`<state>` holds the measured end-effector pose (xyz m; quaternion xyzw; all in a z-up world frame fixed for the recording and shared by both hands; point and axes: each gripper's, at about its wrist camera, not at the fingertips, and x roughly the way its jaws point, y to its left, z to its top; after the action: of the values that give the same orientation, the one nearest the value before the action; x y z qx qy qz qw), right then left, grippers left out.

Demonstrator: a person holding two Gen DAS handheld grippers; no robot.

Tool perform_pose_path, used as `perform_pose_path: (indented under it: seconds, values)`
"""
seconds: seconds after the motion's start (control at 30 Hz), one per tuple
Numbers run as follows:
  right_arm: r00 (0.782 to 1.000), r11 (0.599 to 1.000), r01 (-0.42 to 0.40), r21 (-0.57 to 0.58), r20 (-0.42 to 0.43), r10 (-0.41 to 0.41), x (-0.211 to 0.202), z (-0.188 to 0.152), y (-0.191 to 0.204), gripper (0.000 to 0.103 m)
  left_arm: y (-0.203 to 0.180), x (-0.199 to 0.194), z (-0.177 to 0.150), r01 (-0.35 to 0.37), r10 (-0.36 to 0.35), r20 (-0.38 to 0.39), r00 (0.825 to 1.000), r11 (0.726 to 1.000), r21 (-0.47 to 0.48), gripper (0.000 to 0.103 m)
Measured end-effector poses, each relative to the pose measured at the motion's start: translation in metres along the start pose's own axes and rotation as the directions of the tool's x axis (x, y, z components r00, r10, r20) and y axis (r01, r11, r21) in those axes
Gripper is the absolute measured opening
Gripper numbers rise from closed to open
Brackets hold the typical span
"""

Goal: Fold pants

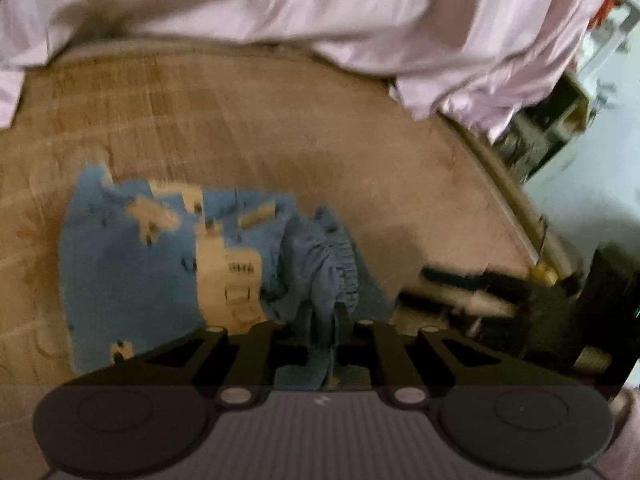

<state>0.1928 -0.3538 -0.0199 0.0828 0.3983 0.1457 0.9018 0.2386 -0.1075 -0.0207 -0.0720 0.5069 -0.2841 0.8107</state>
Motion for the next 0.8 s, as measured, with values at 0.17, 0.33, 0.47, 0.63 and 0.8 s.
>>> perform_pose_path:
  seconds: [0.17, 0.33, 0.47, 0.63, 0.8]
  values:
    - [0.996, 0.991, -0.087, 0.102, 0.032, 0.084, 0.002, 0.003, -0.018, 0.056, -0.011, 0.007, -0.027, -0.080, 0.084, -0.021, 0.996, 0.987, 0.138, 0.025]
    - [0.954, 0.946, -0.299, 0.128, 0.071, 0.292, 0.002, 0.011, -0.009, 0.055, -0.029, -0.013, -0.042, -0.115, 0.105, 0.052, 0.993, 0.959, 0.258, 0.062]
    - [0.936, 0.934, -0.351, 0.069, 0.039, 0.350, 0.020, 0.014, 0.012, 0.055, -0.038, -0.026, -0.048, -0.126, 0.113, 0.059, 0.992, 0.938, 0.322, 0.066]
    - [0.927, 0.929, -0.370, 0.022, -0.052, 0.370, 0.042, 0.008, 0.032, 0.015, -0.028, -0.050, -0.053, -0.192, 0.161, 0.115, 0.980, 0.919, 0.344, 0.080]
    - [0.932, 0.929, -0.360, 0.089, 0.003, 0.361, 0.013, 0.026, 0.021, 0.003, -0.007, -0.057, -0.055, -0.229, 0.206, 0.111, 0.972, 0.934, 0.272, 0.082]
